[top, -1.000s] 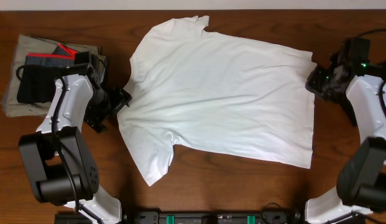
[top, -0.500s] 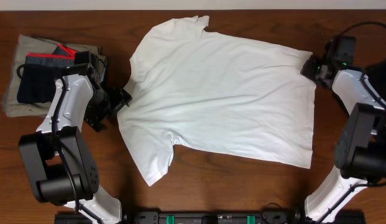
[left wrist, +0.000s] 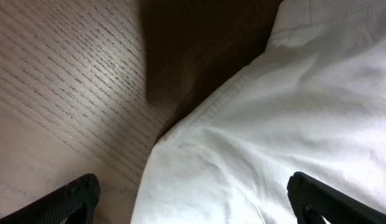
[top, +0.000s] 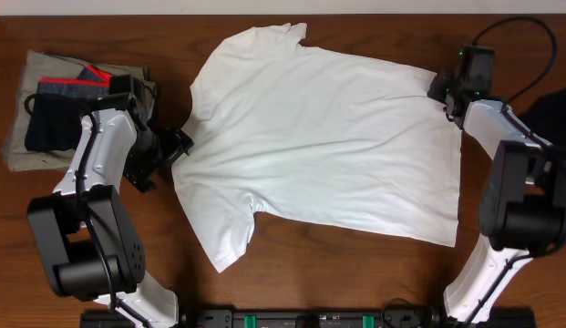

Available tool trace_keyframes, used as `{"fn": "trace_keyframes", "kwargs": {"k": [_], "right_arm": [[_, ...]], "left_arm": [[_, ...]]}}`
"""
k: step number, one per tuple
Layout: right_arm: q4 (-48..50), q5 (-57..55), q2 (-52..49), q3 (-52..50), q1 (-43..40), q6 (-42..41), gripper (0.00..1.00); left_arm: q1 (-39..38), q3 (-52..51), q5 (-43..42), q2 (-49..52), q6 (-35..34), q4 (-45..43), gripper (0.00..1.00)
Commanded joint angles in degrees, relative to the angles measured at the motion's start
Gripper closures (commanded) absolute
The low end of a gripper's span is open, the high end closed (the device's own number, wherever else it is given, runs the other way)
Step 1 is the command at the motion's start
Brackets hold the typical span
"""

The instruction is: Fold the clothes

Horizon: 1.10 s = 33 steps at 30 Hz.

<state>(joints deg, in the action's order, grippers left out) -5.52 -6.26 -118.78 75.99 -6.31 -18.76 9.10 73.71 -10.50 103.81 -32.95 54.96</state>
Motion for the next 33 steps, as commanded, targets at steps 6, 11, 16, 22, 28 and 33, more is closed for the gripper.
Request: {"fn": "trace_keyframes", "kwargs": {"k": [6, 11, 16, 22, 28, 33], "right_arm": [[-0.3, -1.7, -2.3, 1.1, -0.5, -1.7, 0.94], [-0.7, -1.9, -3.2, 1.1, -0.6, -2.2, 0.94], [0.2, -2.5, -6.1, 1.1, -1.2, -3.1, 0.93], [3.9, -2.6, -9.6, 1.1, -2.8, -2.8, 0.93], [7.2, -2.3, -14.3, 2.0, -4.4, -3.1, 0.93], [7.4, -2.1, -20.0, 5.9, -5.0, -3.0, 0.93]], "left_arm": [[0.2, -0.4, 0.5, -0.1, 0.6, 0.0, 0.02], [0.2, -0.4, 0.5, -0.1, 0.6, 0.0, 0.02], [0.2, -0.4, 0.5, -0.1, 0.6, 0.0, 0.02], [0.2, -0.4, 0.5, -0.1, 0.9, 0.0, 0.02], [0.1, -0.4, 0.5, -0.1, 0.9, 0.3, 0.02], [-0.1, -0.4, 0.5, -0.1, 1.0, 0.3, 0.02]]}}
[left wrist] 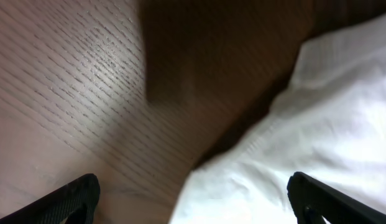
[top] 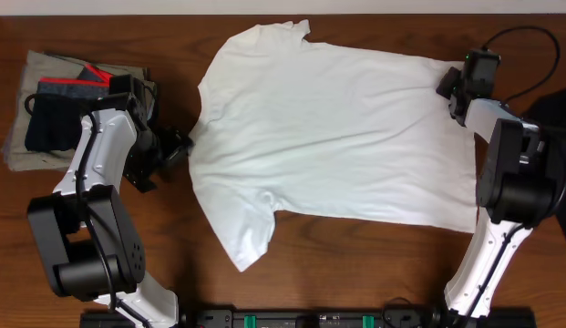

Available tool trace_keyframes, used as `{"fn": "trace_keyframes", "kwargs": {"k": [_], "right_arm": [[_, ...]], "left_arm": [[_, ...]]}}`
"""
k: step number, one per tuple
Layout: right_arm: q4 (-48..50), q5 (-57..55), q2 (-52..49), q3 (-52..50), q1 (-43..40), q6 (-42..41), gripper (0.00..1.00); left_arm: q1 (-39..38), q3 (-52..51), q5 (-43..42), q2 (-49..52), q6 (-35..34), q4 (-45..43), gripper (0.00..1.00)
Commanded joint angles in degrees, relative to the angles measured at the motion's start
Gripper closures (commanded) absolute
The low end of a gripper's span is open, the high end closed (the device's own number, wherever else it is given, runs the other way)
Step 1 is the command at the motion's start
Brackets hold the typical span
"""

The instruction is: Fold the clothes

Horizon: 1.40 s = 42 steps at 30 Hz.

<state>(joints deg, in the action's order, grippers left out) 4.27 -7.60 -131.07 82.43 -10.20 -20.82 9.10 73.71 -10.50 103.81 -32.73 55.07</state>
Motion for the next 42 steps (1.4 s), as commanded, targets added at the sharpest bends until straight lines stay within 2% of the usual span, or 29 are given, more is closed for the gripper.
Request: {"fn": "trace_keyframes", "kwargs": {"k": [1, 3, 6, 12, 15, 19, 23, 25, 26, 27, 36, 38, 42], "right_arm": [[-2.3, -0.8, -8.8, 0.5, -1.2, -0.9, 0.93], [-2.1, -0.7, -10.9, 2.8, -1.1, -1.0, 0.91], [-0.6, 0.8, -13.6, 6.5, -1.1, -0.5, 0.82], [-0.7, 5.8, -14.6, 11.8, -0.9, -0.3, 0.71], [-5.9, 8.8, -13.6, 15.4, -0.9, -0.3, 0.59], [-15.7, 9.5, -9.6, 20.6, -0.9, -0.3, 0.55], [-21.4, 9.3, -2.4, 22.7, -0.8, -0.1, 0.48], [-24.7, 9.3, 2.6, 22.7, -0.5, -0.1, 0.35], [-26.7, 9.3, 5.3, 22.7, -0.2, -0.1, 0.21], [-28.6, 9.3, 7.7, 22.7, 0.1, -0.1, 0.01], [-44.0, 3.1, 26.8, 22.7, 3.7, -0.1, 0.01], [-48.1, 3.1, 30.0, 22.7, 4.2, -0.1, 0.01], [-57.4, 3.1, 35.2, 22.7, 4.1, -1.1, 0.01]], "left_arm": [[-0.2, -0.4, 0.5, -0.1, 0.8, 0.2, 0.02], [-0.5, -0.4, 0.5, -0.1, 1.0, 0.2, 0.02], [-1.5, -0.4, 0.4, -0.1, 1.7, 0.0, 0.02], [-4.4, -0.4, 0.0, -0.1, 4.7, -1.1, 0.02], [-6.1, -0.3, 0.0, -0.2, 6.2, -2.4, 0.02], [-8.0, -0.3, 0.0, -1.3, 8.9, -3.3, 0.02], [-9.3, -0.3, 0.0, -3.1, 11.0, -4.2, 0.02], [-9.9, -0.3, 0.0, -4.0, 12.2, -4.5, 0.02], [-10.1, -0.3, 0.0, -4.2, 12.2, -4.4, 0.02], [-10.3, -0.3, 0.0, -4.5, 12.2, -4.4, 0.02], [-10.6, 0.3, -1.6, -5.0, 14.8, -4.6, 0.02], [-10.6, 0.3, -3.5, -6.2, 17.2, -4.5, 0.02], [-10.6, 0.3, -2.3, -11.4, 18.1, -4.0, 0.02]]}}
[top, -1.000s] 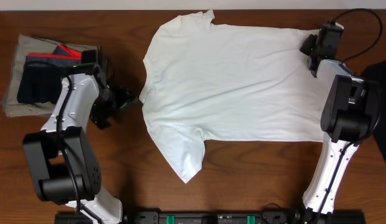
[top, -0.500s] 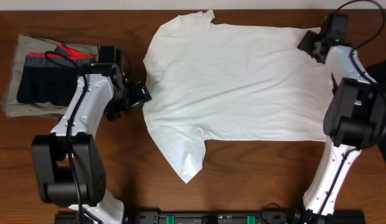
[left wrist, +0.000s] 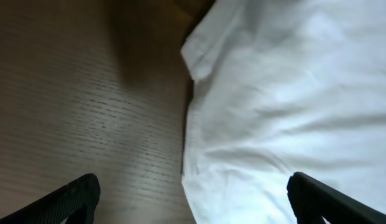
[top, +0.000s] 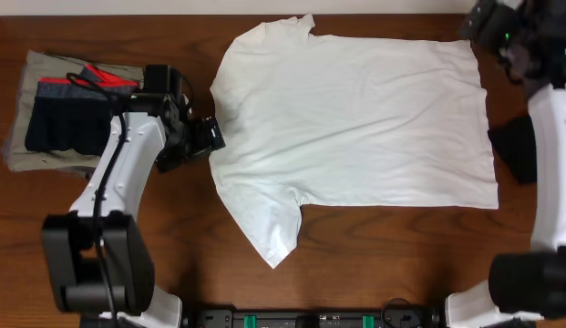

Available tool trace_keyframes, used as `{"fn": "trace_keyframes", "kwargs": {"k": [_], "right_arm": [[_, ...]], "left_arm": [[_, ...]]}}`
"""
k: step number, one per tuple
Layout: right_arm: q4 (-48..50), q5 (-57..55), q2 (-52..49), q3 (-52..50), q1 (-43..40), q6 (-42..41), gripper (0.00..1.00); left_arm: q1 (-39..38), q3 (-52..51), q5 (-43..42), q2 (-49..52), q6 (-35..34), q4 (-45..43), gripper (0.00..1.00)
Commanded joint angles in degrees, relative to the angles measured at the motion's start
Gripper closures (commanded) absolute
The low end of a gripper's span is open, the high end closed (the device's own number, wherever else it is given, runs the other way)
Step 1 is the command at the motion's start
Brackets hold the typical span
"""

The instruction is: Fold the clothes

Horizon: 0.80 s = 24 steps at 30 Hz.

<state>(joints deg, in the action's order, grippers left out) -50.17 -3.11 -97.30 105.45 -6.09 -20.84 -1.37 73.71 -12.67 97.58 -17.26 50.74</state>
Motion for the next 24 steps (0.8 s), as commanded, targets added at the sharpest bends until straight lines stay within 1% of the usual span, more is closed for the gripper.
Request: {"fn": "trace_keyframes", "kwargs": {"k": [1, 4, 8, 14, 17, 19, 21, 24], "right_arm": [[-4.8, -1.4, 2.2, -0.3, 0.0, -1.6, 0.01], [-10.9, -0.9, 4.2, -0.3, 0.1, -1.8, 0.01], [-20.0, -0.9, 4.8, -0.3, 0.1, -1.8, 0.01], [-32.6, -0.9, 4.5, -0.5, 0.1, -3.7, 0.01], [-35.8, -1.2, 4.5, -0.7, 0.1, -4.0, 0.01], [-36.9, -1.5, 4.5, -0.8, 0.0, -5.2, 0.01], [-37.7, -2.3, 4.5, -1.2, 0.0, -6.4, 0.01], [-39.6, -7.0, 4.5, -2.6, 0.0, -13.1, 0.01]], "left_arm": [[-0.1, 0.3, 0.5, -6.7, 2.6, 0.3, 0.02], [-0.1, 0.3, 2.0, -12.1, 2.0, 0.6, 0.02], [-0.1, 0.3, 2.0, -17.1, 2.0, 3.7, 0.02], [-0.1, -0.1, 1.3, -17.7, 0.3, 13.4, 0.02], [-0.1, -1.9, -0.7, -16.5, 0.2, 16.6, 0.02], [-0.1, -3.5, -1.9, -15.9, 0.1, 16.6, 0.02], [-0.1, -5.4, -1.9, -15.7, -1.8, 16.1, 0.02], [-0.1, -7.8, -1.9, -15.6, -3.6, 16.1, 0.02]]}}
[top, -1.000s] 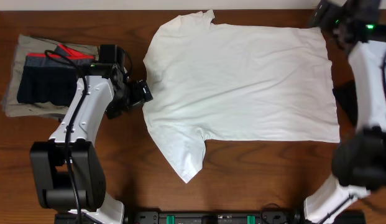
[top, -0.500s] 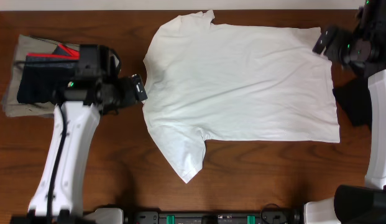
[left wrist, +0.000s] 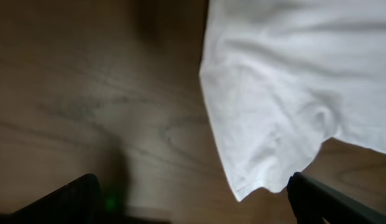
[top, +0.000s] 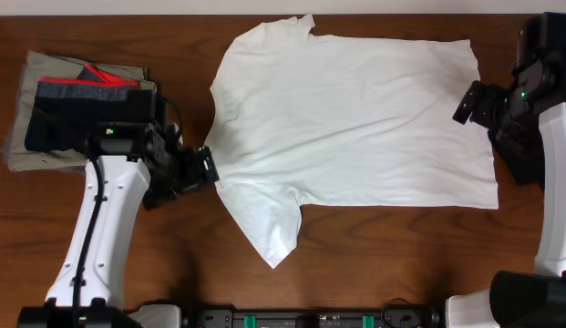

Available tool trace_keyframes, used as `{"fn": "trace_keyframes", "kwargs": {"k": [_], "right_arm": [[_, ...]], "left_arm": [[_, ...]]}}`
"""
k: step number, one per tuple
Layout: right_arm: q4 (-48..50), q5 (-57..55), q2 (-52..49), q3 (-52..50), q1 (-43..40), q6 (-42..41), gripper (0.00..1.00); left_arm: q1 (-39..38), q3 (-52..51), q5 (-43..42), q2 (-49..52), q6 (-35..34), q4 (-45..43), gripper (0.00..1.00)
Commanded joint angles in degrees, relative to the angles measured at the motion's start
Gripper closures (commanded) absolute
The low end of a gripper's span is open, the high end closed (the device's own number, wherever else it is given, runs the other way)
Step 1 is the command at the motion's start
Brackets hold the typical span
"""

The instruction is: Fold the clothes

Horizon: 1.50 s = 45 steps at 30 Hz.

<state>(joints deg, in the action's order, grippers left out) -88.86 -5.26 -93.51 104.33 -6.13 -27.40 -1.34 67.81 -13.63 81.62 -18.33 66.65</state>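
A white T-shirt (top: 355,118) lies spread flat on the wooden table (top: 383,264), neck to the left and hem to the right. One sleeve points to the far edge, the other sleeve (top: 269,228) to the near edge. My left gripper (top: 203,169) hovers at the shirt's left edge below the neck. In the left wrist view my left gripper (left wrist: 193,202) is open with bare wood between its fingers (left wrist: 74,196), and the near sleeve (left wrist: 273,112) lies ahead. My right gripper (top: 468,102) is at the hem's edge; its jaws cannot be made out.
A pile of folded clothes (top: 73,109), olive and navy with a red strip, sits at the left, behind my left arm. A dark garment (top: 524,159) lies at the right edge under my right arm.
My left gripper has moved from beside the neck toward the near sleeve. My right gripper has come from the far right corner down to the middle of the hem. The shirt lies as before.
The shirt first lay skewed, my left gripper at its neck side and my right at the hem's far corner. Then it sat further right, then straight and flat with the right gripper past its corner. Now both grippers are at its edges.
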Motion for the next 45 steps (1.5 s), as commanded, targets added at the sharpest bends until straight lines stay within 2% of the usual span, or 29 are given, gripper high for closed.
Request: {"fn": "trace_keyframes", "kwargs": {"k": [1, 5, 12, 17, 25, 36, 45], "right_arm": [[-1.4, -6.3, 0.7, -2.4, 0.0, -8.2, 0.01], [-0.4, -7.2, 0.7, -7.2, 0.0, -9.3, 0.01], [4.9, -6.7, 0.7, -17.1, 0.0, -10.3, 0.01], [9.0, -5.8, 0.7, -22.1, -0.1, -10.3, 0.01], [12.7, -3.9, 0.7, -27.8, -1.6, -10.3, 0.01], [13.7, -3.9, 0.7, -29.1, -1.7, -10.3, 0.01], [15.4, -3.9, 0.7, -29.1, -1.7, -10.3, 0.01]], "left_arm": [[-0.2, -3.0, -0.9, 0.3, -3.4, 0.2, 0.02], [-0.2, -8.0, -1.2, 0.3, -6.0, -1.3, 0.02], [-0.3, -15.0, -11.3, 0.3, -4.7, -8.3, 0.02], [-3.4, -16.5, -11.2, 0.4, -5.1, -10.7, 0.02], [-10.3, -17.0, -9.8, 0.5, -12.3, -13.3, 0.02], [-11.5, -17.0, -8.2, 6.6, -16.6, -14.4, 0.02], [-18.7, -17.0, -5.8, 9.2, -23.5, -14.9, 0.02]]}}
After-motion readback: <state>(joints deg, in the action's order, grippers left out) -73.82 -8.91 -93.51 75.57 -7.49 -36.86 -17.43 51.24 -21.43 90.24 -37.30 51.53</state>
